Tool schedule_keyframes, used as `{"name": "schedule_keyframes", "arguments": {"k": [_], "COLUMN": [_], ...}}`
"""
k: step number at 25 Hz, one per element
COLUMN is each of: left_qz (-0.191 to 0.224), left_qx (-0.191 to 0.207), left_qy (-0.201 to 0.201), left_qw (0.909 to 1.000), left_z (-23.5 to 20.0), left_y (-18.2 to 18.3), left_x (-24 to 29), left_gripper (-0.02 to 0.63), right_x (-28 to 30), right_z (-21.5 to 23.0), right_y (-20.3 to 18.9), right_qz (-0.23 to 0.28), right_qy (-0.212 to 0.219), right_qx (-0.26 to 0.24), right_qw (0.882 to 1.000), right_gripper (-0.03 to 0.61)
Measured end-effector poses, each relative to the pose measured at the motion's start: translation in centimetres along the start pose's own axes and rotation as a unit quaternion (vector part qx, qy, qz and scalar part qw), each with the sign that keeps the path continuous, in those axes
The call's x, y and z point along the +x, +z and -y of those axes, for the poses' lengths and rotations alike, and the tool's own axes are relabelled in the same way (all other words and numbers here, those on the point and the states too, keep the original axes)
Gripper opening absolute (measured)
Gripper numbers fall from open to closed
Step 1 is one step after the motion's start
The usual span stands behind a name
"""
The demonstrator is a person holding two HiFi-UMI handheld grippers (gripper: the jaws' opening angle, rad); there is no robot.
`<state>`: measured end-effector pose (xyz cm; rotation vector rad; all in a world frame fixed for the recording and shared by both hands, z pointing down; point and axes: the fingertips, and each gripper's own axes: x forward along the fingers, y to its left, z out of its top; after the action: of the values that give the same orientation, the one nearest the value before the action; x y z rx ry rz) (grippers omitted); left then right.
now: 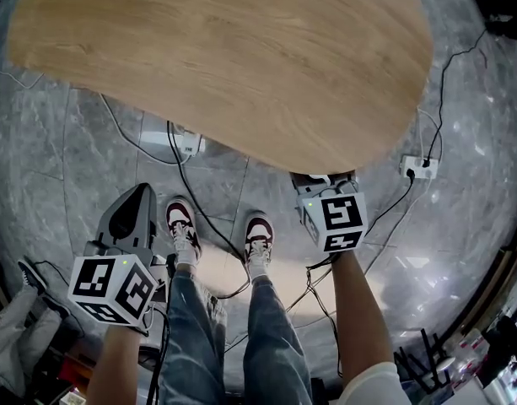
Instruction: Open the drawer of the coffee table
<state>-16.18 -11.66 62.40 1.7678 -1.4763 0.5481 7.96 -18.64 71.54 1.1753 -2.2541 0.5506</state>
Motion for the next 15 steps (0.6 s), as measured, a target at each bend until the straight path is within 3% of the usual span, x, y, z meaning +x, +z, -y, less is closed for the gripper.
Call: {"name": "schedule_keyframes", "arguments": {"k": [15], "left_qz": [-0.009], "left_qx": [0.004], "left_qy": [-0.011], "left_qw": [0.9999], "left_z": [1.2], "left_y": [-0.8], "left_x": [0.4], "left_gripper": [-0.006], "right_x": [-0.5], "right_z": [0.2], "right_y": [0.1], "right_qz": [-0.008], "right_qy": [0.015], "right_qx": [-0.017], "right_qw": [1.0], "right_gripper": [0.19]}}
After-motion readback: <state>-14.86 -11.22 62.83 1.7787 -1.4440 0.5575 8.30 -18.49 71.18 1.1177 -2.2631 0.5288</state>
